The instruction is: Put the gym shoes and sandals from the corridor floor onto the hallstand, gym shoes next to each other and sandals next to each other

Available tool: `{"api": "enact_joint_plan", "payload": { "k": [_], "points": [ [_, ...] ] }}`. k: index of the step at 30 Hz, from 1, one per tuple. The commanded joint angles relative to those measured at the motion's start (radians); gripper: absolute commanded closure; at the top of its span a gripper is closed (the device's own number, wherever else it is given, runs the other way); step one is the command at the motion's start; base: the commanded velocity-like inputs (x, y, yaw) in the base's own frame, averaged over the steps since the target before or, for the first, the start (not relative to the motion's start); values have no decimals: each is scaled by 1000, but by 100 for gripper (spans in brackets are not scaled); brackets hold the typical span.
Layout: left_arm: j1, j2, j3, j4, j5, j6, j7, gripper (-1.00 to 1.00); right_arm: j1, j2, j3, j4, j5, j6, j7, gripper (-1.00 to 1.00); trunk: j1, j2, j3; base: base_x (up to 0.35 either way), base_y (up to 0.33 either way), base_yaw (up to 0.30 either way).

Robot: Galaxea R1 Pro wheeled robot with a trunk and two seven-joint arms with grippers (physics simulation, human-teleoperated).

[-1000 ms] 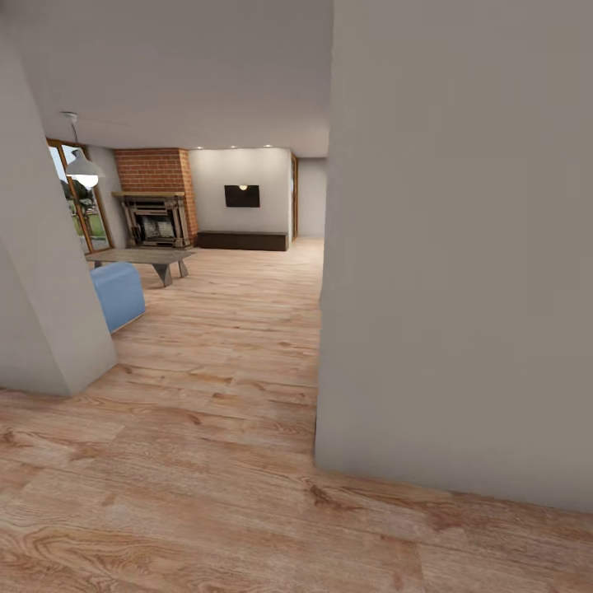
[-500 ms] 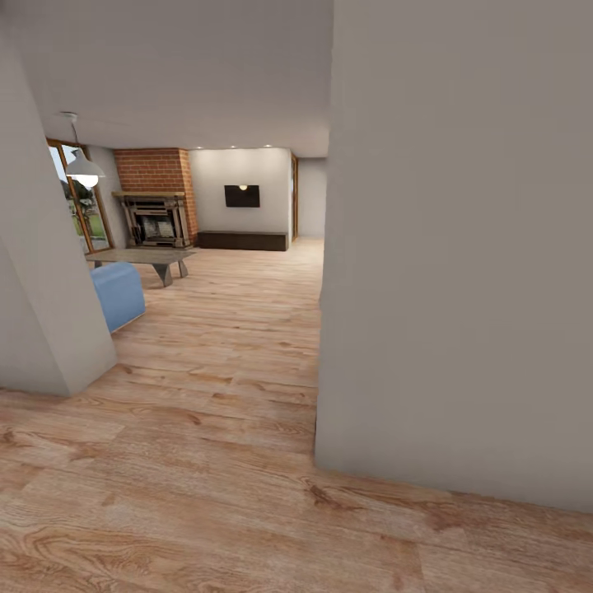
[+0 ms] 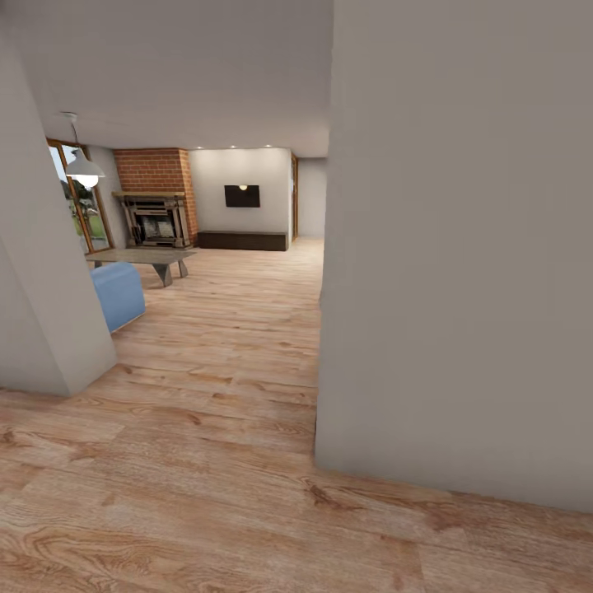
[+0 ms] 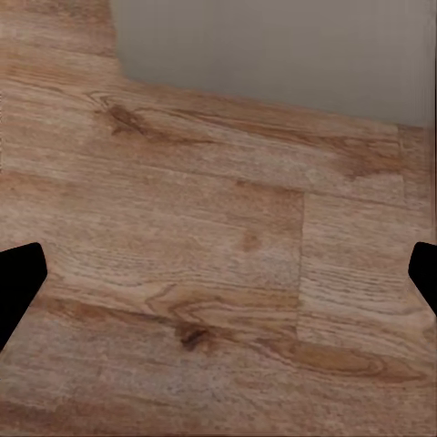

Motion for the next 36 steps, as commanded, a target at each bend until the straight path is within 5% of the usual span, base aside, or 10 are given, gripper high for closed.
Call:
{"api": "enact_joint_plan", "payload": {
  "k": [1,5,15,20,27,36],
  "points": [
    [-6,2,1,-8,-2,-2,22,-100,0,-1,-1,-16,0,-3,-1,-100,0,-1,-1,0,0,0],
    [-34,11,-3,-30,-10,4,97,-100,-1,-2,-1,-96,1,-1,-1,-100,0,-1,-1,0,0,0],
    [-115,14,-5,-38,-44,29,144,-100,-33,-3,-1,-258,3,13,1,-100,0,-1,-1,0,0,0],
    [-146,5,-5,-37,-48,64,103,-100,-70,-3,-1,-278,3,57,1,-100,0,-1,-1,0,0,0],
    [-211,-17,-5,-34,-45,162,-50,-100,-149,-3,-1,-290,1,211,9,-100,0,-1,-1,0,0,0],
    [-247,-26,-4,-38,-44,278,-154,-100,-178,-3,-1,-293,0,314,11,-100,0,-1,-1,0,0,0]
  ]
}}
